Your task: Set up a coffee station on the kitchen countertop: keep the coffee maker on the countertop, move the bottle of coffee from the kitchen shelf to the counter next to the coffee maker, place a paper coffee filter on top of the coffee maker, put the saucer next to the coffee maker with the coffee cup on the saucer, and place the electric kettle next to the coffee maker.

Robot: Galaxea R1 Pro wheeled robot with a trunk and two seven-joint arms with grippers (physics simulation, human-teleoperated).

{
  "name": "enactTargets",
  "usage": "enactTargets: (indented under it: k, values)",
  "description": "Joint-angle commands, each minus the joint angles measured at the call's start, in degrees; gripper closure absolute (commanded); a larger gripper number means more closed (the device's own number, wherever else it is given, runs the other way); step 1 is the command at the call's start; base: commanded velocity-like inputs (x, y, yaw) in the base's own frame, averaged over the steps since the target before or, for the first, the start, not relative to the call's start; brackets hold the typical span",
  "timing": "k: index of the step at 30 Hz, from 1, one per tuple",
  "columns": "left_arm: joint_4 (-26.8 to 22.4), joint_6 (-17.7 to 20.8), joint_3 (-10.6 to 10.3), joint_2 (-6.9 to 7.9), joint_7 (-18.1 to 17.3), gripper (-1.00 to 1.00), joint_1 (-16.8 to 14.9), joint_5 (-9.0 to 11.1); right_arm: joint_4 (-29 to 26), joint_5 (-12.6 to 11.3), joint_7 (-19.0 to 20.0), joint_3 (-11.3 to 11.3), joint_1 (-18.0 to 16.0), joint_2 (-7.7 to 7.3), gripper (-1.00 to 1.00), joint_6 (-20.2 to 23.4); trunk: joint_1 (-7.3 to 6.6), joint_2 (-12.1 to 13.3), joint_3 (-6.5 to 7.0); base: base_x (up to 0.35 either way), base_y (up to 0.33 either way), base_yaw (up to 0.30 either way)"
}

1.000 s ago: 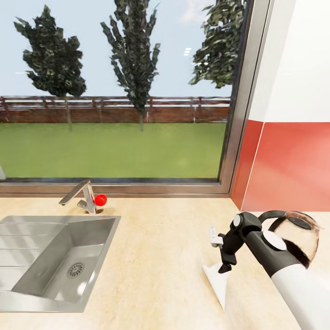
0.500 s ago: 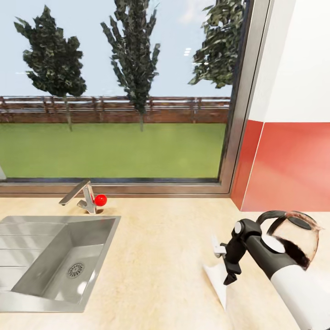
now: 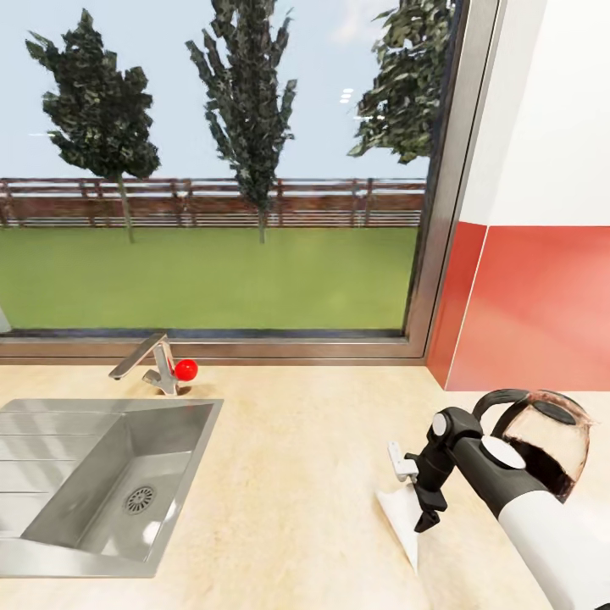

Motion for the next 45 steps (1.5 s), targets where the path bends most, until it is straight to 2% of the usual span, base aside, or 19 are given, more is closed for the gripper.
enactTargets:
  k: [1,2,7,9,13,39,45]
  values:
    - [-0.02,0.11,0.03,-0.01,0.08,-1.00,0.02,0.07,-0.11,0.06,0.19,0.18,-0.01,-0.03,-1.00,0.52,0.02,-0.03,0.00,0.000,0.000,0.000]
    - [-0.02,0.12,0.03,-0.01,0.08,-1.00,0.02,0.07,-0.15,0.05,0.22,0.18,-0.01,-0.02,1.00,0.45,0.02,-0.03,0.00,0.000,0.000,0.000]
    - [-0.02,0.12,0.03,-0.01,0.08,-1.00,0.02,0.07,-0.20,0.02,0.30,0.18,-0.01,0.03,1.00,0.39,0.02,-0.03,0.00,0.000,0.000,0.000]
    - [-0.02,0.10,0.03,-0.01,0.08,-1.00,0.02,0.07,-0.22,0.04,0.30,0.19,-0.01,0.70,1.00,0.38,0.02,-0.03,0.00,0.000,0.000,0.000]
    - [-0.02,0.07,0.03,-0.01,0.01,-1.00,0.04,0.07,-0.25,0.11,0.31,0.24,-0.01,1.11,1.00,0.38,0.02,-0.03,0.00,0.000,0.000,0.000]
    - [-0.02,0.05,0.03,-0.01,-0.09,-1.00,0.05,0.07,-0.46,0.20,0.39,0.27,-0.01,1.31,1.00,0.47,0.02,-0.03,0.00,0.000,0.000,0.000]
    - [-0.02,0.08,0.06,0.00,-0.01,-1.00,0.08,0.07,-1.89,0.20,0.39,0.27,-0.01,1.31,1.00,0.47,0.02,-0.03,0.00,0.000,0.000,0.000]
